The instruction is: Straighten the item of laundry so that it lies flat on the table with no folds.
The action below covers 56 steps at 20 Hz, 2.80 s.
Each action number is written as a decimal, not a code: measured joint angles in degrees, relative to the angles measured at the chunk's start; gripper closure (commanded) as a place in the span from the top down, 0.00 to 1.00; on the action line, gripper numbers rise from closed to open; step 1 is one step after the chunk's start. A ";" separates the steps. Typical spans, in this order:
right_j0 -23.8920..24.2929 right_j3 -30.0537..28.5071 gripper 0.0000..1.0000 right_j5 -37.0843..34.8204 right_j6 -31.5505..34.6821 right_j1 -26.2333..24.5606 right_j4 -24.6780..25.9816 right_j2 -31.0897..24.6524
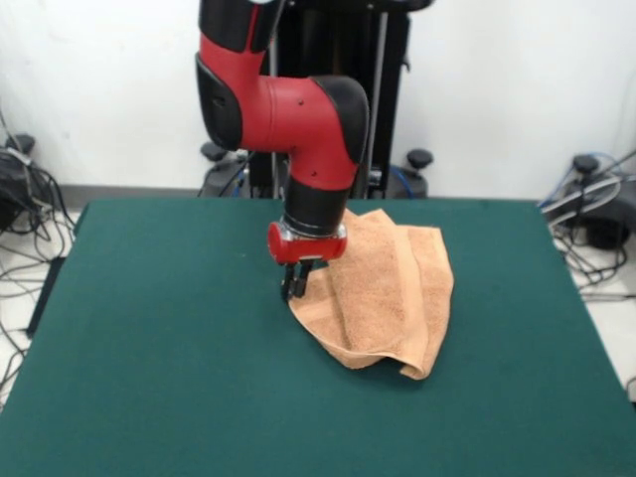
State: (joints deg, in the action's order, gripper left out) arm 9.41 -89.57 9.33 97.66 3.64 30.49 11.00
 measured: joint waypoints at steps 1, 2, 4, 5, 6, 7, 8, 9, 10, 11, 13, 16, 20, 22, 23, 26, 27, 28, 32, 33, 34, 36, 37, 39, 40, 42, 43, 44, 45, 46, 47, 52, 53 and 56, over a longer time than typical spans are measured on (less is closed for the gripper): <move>0.18 0.00 0.00 -0.09 0.00 0.06 0.15 -0.15; 0.63 -0.01 0.00 -0.30 0.00 0.22 0.51 -0.53; 1.25 -0.05 0.00 -0.53 0.00 0.43 1.05 -1.07; 1.58 -0.05 0.00 -0.63 0.00 0.53 1.50 -1.37; 1.66 -0.05 0.00 -0.62 0.00 0.56 1.70 -1.45; 1.74 -0.03 0.00 -0.59 0.00 0.59 2.03 -1.51; 1.72 -0.02 0.00 -0.61 0.00 0.60 2.14 -1.50; 1.73 -0.02 0.00 -0.59 0.00 0.60 2.14 -1.51; 1.72 -0.02 0.00 -0.59 0.00 0.60 2.14 -1.51; 1.72 -0.02 0.00 -0.59 0.00 0.60 2.14 -1.50; 1.71 -0.02 0.00 -0.59 0.00 0.58 2.14 -1.50; 1.66 0.00 0.00 -0.59 0.00 0.58 2.14 -1.47; 2.26 -0.01 0.00 -0.66 0.00 0.76 2.99 -1.98; 3.61 -0.11 0.00 -1.13 0.00 1.20 4.36 -3.17; 5.30 -0.31 0.00 -1.94 0.00 1.75 5.73 -4.71; 11.27 -1.03 0.00 -6.00 -0.01 3.60 8.70 -9.83; 12.83 -1.13 0.00 -7.37 -0.01 4.02 9.21 -11.02; 14.13 -1.09 0.00 -8.68 -0.01 4.33 9.41 -11.85; 19.76 -0.79 0.00 -15.78 -0.02 5.84 10.16 -14.71; 20.73 -0.65 0.00 -17.13 -0.02 6.12 10.33 -15.09; 22.18 -0.36 0.00 -19.20 -0.02 6.58 10.92 -15.47; 23.27 -0.05 0.00 -20.78 -0.02 6.95 11.54 -15.76; 24.66 0.64 0.00 -22.98 -0.05 7.44 12.71 -16.07; 25.34 1.14 0.00 -24.05 -0.06 7.78 13.56 -16.12; 25.90 1.64 0.00 -24.89 -0.06 8.24 14.60 -16.14; 26.10 2.02 0.00 -25.13 -0.05 8.54 15.41 -16.13; 26.11 2.60 0.00 -25.16 -0.05 8.86 16.61 -16.14; 26.03 2.81 0.00 -25.17 -0.05 8.99 17.13 -16.14; 25.74 2.96 0.00 -25.16 -0.05 9.16 17.69 -16.10; 25.44 3.11 0.00 -25.16 -0.05 9.33 18.25 -16.05; 25.15 3.26 0.00 -25.16 -0.05 9.50 18.82 -16.00; 21.68 3.50 0.00 -25.17 -0.05 9.95 20.08 -14.68; 20.31 3.50 0.00 -25.17 -0.05 10.16 20.08 -14.17; 17.42 3.43 0.00 -25.17 -0.05 11.23 20.07 -13.57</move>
State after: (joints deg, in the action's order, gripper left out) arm 26.83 -86.15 -15.84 97.61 14.86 50.56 -2.56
